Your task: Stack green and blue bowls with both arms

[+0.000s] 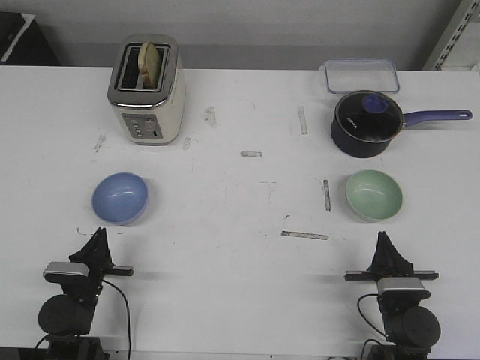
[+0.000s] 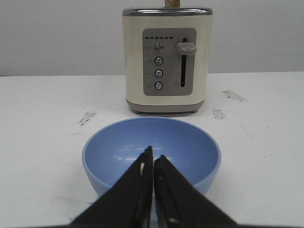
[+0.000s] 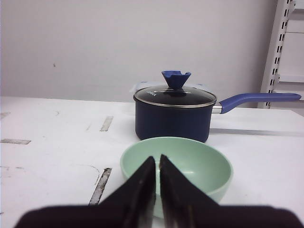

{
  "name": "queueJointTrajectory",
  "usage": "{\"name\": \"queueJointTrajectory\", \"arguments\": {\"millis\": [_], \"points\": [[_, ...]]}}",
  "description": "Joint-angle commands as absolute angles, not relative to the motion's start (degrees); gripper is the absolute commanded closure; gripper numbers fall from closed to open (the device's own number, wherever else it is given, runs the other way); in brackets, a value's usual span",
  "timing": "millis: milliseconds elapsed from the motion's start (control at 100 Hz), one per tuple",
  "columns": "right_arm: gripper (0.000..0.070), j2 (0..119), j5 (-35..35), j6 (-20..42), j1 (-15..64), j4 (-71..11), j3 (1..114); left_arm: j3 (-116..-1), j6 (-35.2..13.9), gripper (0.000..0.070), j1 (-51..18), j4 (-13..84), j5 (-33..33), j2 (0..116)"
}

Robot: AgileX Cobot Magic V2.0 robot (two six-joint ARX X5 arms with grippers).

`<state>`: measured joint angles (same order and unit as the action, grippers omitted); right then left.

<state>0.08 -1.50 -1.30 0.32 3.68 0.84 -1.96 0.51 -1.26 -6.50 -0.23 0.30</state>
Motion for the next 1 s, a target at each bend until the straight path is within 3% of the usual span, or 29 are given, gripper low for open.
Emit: {"name": "queueJointTrajectory", "arguments": {"millis": [0,470,760,990], "points": [[0.0695,0.08,-1.5,-1.76,0.32,4.29,0.71,-0.71,0.43,0.0698,-1.28,-7.38,-0.25,0.19],[0.0695,2.68,-1.43,0.36,0.36,1.5,5.63,-0.71,0.43,0.0698,-1.28,-7.38,-0.25,0.19],[0.0695,16.49,-1.48,0.4,0.36,-2.39,14.06,-0.71,0.43,0.0698,-1.28,-7.38,-0.25,0.19],[0.0695,30.11,-1.48,3.57,0.36,-14.31,25.41,-0.71,0.43,0.0698,-1.28,-7.35,-0.25,0.19]]}}
